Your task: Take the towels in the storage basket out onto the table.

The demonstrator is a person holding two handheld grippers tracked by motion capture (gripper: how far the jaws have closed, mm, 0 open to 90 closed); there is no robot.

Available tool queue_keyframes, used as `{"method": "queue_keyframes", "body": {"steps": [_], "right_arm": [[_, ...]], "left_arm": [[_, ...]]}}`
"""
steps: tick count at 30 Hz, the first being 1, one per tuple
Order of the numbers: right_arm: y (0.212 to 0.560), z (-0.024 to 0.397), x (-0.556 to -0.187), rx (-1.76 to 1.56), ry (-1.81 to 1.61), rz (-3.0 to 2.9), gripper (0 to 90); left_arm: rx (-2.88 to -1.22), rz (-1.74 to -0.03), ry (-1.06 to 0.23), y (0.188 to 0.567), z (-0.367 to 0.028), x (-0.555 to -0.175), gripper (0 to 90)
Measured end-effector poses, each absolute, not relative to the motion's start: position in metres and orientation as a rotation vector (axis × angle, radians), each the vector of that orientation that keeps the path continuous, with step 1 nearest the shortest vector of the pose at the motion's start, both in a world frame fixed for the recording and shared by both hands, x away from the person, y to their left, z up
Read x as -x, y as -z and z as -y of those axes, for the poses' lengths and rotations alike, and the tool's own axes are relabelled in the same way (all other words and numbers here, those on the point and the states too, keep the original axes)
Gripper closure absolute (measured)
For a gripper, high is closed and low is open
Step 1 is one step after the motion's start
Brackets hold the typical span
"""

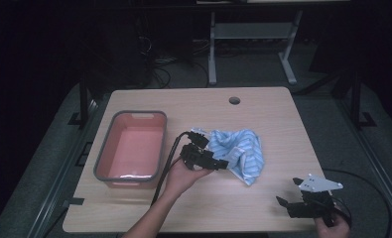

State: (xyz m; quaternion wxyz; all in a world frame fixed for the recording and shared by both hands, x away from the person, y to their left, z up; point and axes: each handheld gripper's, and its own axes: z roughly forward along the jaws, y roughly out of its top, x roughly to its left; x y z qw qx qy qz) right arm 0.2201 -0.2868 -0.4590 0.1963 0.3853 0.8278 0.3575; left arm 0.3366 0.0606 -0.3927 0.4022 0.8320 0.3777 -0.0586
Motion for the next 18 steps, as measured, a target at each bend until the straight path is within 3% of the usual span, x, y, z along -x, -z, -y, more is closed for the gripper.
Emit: {"method": "queue_keyframes", "body": {"steps": [18], "right_arm": [[0.46, 0.287, -0.221, -1.083, -0.987, -2.324, 13.8]], "left_arm": [[-2.11, -0.95, 0.154, 0.405, -0.08, -0.315, 26.6]]}}
